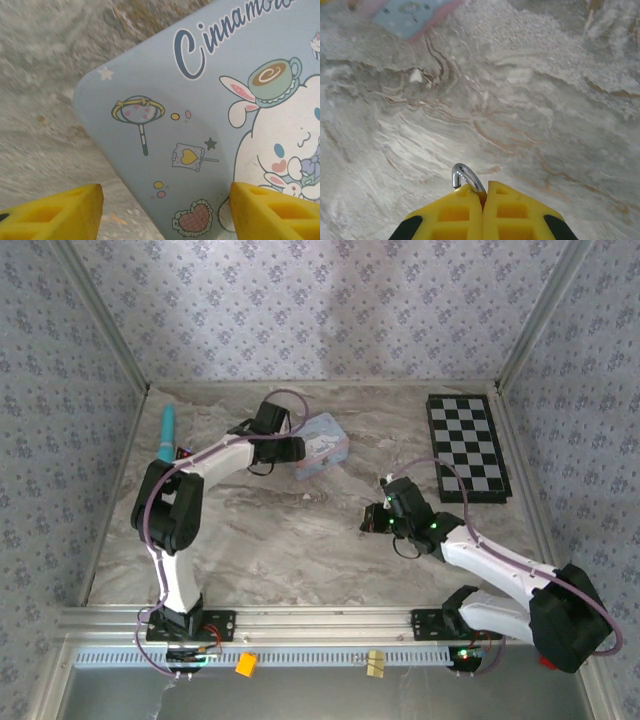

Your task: Unlock the padlock with the key

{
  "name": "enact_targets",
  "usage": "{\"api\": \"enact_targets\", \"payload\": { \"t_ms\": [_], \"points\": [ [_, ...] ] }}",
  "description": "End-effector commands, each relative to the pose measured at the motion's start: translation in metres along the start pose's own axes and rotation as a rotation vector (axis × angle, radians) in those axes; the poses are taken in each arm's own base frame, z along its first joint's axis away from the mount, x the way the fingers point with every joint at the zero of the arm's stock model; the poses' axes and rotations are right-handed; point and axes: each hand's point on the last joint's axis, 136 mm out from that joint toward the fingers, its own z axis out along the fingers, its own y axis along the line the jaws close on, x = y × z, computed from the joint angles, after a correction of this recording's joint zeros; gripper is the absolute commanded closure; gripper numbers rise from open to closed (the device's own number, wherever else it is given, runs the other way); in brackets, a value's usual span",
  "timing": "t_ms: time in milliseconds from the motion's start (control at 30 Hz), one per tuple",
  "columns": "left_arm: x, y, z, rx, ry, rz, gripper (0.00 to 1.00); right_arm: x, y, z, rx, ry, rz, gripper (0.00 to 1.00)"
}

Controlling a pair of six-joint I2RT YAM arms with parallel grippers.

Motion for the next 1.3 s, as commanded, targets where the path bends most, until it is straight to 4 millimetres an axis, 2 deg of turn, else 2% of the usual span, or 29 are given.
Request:
{"api": "enact_targets", "payload": {
  "t_ms": [0,200,300,367,467,633,833,967,1133,1267],
  "points": [
    [0.007,0.039,0.004,-0.157,0.089,0.070,0.33,0.007,-0.009,-0.003,0.062,0.047,-0.045,1.00],
    [-0.020,0.033,-0.028,-0.173,0.039,0.050,0.32,0.010,-0.009,0.005,0.090,0.086,-0.060,1.00],
    [-0.020,0.020,-0.049,-0.088,-0.015,0.019,0.31,0.008,-0.009,0.009,0.102,0.103,-0.070,1.00],
    [-0.019,0.011,-0.073,-0.007,-0.078,-0.002,0.31,0.005,-0.009,0.012,0.108,0.116,-0.067,1.00],
    [-0.010,0.011,-0.100,0.060,-0.164,-0.044,0.29,0.001,-0.008,0.018,0.117,0.129,-0.066,1.00],
    [0.019,0.027,-0.132,0.092,-0.260,-0.078,0.27,0.002,-0.017,0.035,0.141,0.229,-0.026,1.00],
    [0.062,0.053,-0.157,0.102,-0.357,-0.080,0.25,-0.028,-0.036,0.048,0.156,0.240,0.012,1.00],
    [0.084,0.071,-0.174,0.089,-0.423,-0.089,0.21,-0.039,-0.048,0.056,0.169,0.250,0.025,1.00],
    [0.099,0.081,-0.190,0.092,-0.481,-0.086,0.17,-0.041,-0.059,0.066,0.182,0.268,0.043,1.00],
    [0.103,0.087,-0.197,0.086,-0.529,-0.078,0.13,-0.037,-0.065,0.077,0.179,0.282,0.055,1.00]
  ]
}}
